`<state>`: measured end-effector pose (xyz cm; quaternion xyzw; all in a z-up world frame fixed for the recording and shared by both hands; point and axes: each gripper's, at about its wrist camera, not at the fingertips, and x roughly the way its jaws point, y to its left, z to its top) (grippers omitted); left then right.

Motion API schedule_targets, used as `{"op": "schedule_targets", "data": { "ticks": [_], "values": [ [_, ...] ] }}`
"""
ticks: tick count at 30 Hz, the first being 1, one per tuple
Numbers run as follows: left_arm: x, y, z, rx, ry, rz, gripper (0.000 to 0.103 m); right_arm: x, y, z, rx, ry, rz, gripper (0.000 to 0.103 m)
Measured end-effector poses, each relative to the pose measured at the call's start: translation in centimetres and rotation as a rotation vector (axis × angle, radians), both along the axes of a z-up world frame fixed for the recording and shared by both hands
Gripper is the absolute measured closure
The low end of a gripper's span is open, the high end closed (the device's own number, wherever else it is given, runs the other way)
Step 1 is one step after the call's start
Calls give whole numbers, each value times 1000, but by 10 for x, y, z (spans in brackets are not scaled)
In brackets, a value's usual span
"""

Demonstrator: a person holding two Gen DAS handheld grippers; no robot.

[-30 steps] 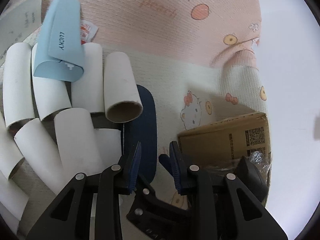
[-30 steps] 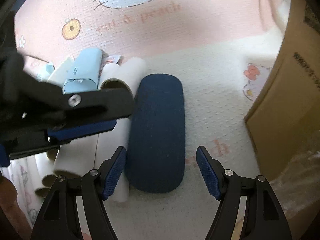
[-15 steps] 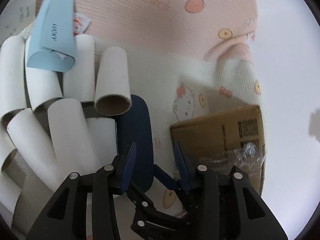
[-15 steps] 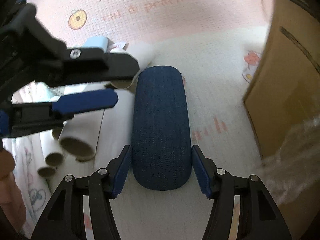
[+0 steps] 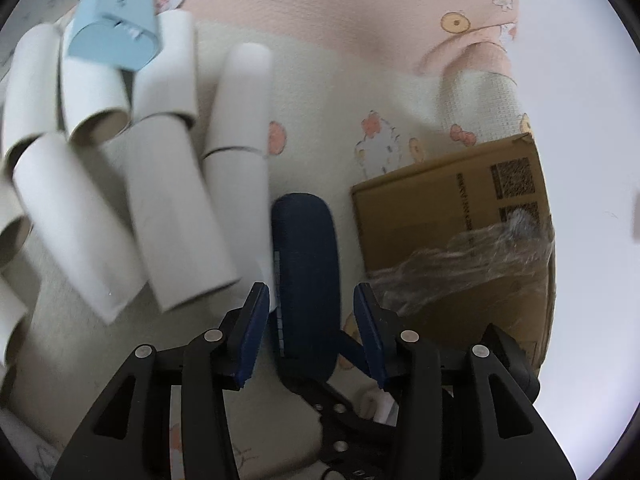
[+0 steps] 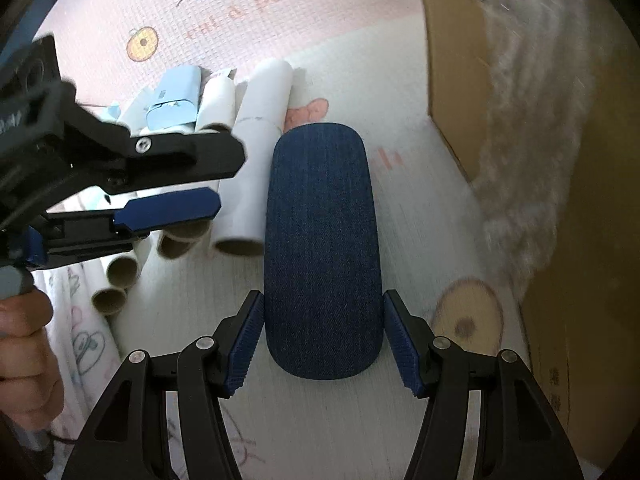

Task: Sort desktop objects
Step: 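Close the right gripper on the blue denim glasses case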

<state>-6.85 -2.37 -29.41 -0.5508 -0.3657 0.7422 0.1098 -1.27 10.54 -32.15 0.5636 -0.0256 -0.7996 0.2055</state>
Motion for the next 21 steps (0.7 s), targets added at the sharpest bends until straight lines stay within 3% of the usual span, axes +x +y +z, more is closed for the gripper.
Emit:
{"op": "schedule_targets", "data": {
  "ticks": [11, 16, 21],
  "values": [
    [25, 10, -22, -22, -39, 32, 55, 43, 14, -1, -69, -20, 4, 45],
    [28, 12, -33, 70, -55, 59, 55, 53, 16, -1, -83, -27, 13, 45],
    [26, 22, -34, -7, -49, 39, 55, 60, 15, -2, -85, -31, 15, 44]
  ]
}}
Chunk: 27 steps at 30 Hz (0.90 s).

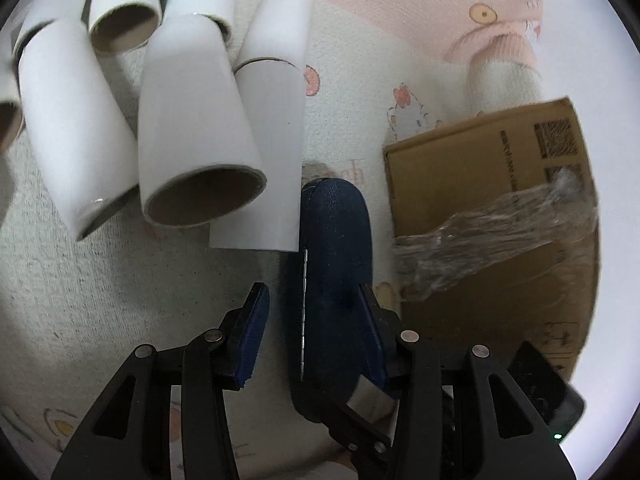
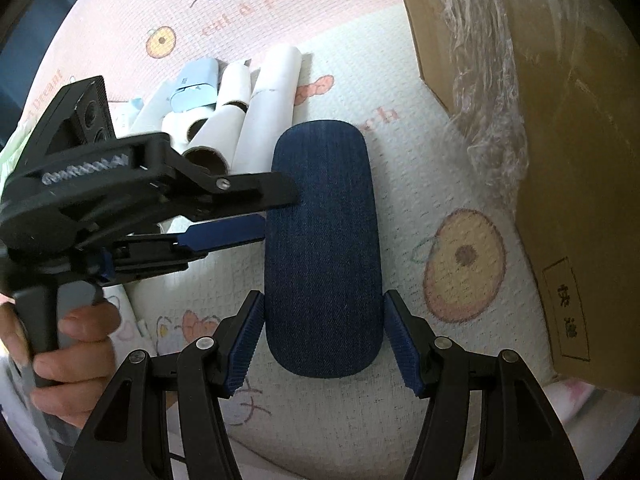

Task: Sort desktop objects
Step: 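Close the right gripper on the blue denim glasses case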

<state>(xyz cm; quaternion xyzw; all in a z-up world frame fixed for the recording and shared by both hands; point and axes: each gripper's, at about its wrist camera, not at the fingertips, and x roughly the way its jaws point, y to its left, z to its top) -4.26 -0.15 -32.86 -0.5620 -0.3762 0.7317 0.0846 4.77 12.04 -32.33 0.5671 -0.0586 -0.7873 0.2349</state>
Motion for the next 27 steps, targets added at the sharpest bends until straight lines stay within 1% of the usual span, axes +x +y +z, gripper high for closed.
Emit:
{"op": "schedule_targets", "data": {
  "ticks": [1, 2, 3, 5, 7, 9, 11, 12, 14, 16, 20, 23, 25, 27],
  "values": [
    [0, 2, 0, 1, 10, -5, 55, -9, 0, 2, 2, 3, 0, 44],
    [0, 2, 0, 4, 13, -7, 57, -8, -1, 2, 3, 5, 2, 44],
    [0, 3, 1, 6, 21, -10, 63, -7, -1, 2, 3, 7, 3, 43],
    [0, 3, 1, 1, 31, -13, 63, -5, -2, 2, -1, 8, 1, 41],
    [0, 2, -2, 15, 27, -8, 63, -3, -1, 2, -23, 4, -6, 38],
    [1, 0, -6, 36, 18, 9, 63, -2, -1, 1, -26, 3, -11, 37],
    [0, -5, -10, 71, 7, 26, 63, -2, -3, -10, -10, -59, -15, 37],
    [0, -6, -12, 86, 2, 30, 63, 2, -3, -9, -16, -28, -33, 37],
    [0, -7, -13, 100, -1, 39, 63, 5, -6, -7, 0, -15, -49, 37],
    [-1, -7, -13, 93, -1, 39, 59, 9, -11, -7, 23, 5, -39, 37],
    [-2, -5, -11, 91, 5, 19, 59, 15, -14, -4, 32, 29, -34, 37],
    [0, -2, -3, 54, 21, 11, 60, 18, -14, -2, 20, 36, -28, 40],
    [1, 2, 8, -2, 46, 3, 64, 22, -15, -1, 3, 41, -11, 41],
    [5, 7, 27, -95, 73, -12, 66, 25, -17, 0, -31, 31, 17, 42]
  ]
}}
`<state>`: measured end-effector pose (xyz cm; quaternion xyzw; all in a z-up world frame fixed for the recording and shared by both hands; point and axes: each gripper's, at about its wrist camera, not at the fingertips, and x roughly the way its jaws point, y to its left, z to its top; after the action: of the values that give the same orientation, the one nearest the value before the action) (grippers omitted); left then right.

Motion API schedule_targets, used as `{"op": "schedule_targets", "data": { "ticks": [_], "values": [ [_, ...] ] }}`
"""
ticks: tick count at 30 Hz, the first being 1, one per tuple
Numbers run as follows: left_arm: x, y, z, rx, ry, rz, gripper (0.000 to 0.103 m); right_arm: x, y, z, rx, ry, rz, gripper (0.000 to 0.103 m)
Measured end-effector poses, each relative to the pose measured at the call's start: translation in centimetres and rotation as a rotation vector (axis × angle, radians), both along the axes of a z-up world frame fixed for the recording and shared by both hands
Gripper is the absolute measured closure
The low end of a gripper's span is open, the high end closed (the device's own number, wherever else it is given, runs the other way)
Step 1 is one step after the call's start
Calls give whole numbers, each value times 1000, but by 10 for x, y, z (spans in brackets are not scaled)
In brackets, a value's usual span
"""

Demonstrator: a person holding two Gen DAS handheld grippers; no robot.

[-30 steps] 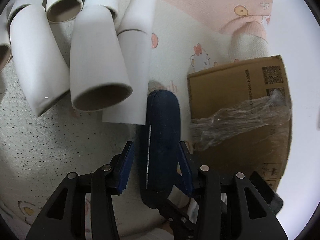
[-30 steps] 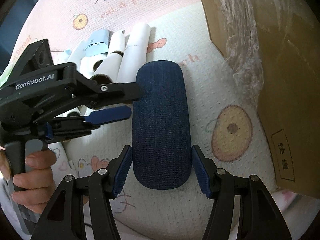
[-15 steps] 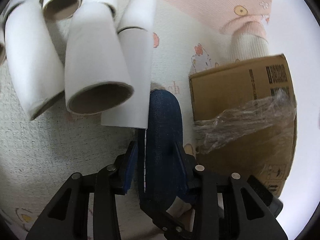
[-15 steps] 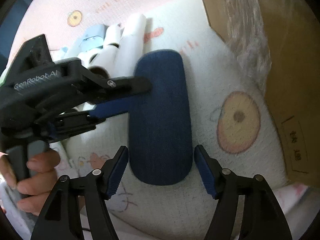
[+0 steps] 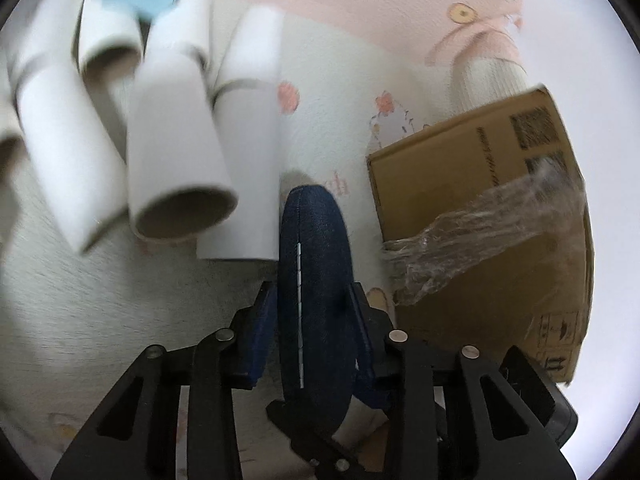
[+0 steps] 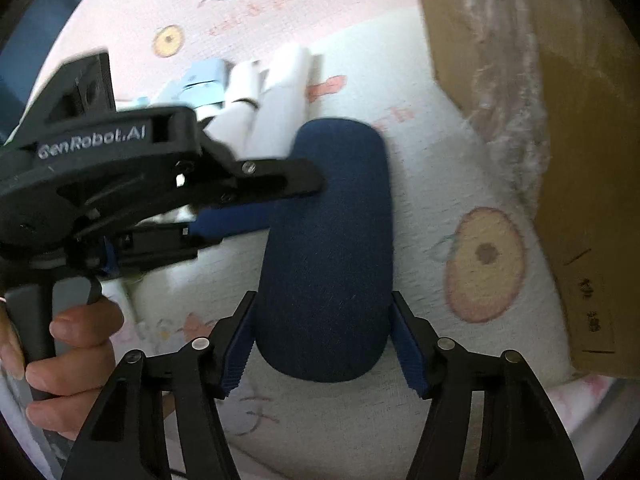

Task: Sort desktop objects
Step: 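Close the right gripper on the blue denim glasses case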

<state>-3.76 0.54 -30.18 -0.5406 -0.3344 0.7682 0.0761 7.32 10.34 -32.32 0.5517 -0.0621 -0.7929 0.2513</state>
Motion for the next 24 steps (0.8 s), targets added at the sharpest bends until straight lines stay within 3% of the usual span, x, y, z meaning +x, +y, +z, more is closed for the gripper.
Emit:
{"op": "schedule_targets", "data": {
  "ticks": [5, 8, 9, 11, 16, 20, 24],
  "values": [
    [11, -4, 22, -16, 53, -8, 67, 13, -27, 4, -90, 22, 134, 42],
    [10, -18, 10, 66, 20, 9, 67, 18, -38, 2, -88, 12, 166, 42],
    [11, -23, 0, 134, -5, 28, 67, 18, -38, 1, -66, 8, 159, 42],
    [11, -24, -8, 179, -30, 32, 68, 19, -32, -2, -32, -1, 119, 42],
    [5, -9, -8, 152, -18, -37, 70, 17, -2, 1, -18, -14, -38, 42],
    [4, -4, -11, 190, -20, -44, 71, 22, 8, 6, -11, 8, -90, 41],
    [3, 3, -12, 176, -17, -66, 71, 30, 7, 13, 41, 80, -113, 41]
  ]
}}
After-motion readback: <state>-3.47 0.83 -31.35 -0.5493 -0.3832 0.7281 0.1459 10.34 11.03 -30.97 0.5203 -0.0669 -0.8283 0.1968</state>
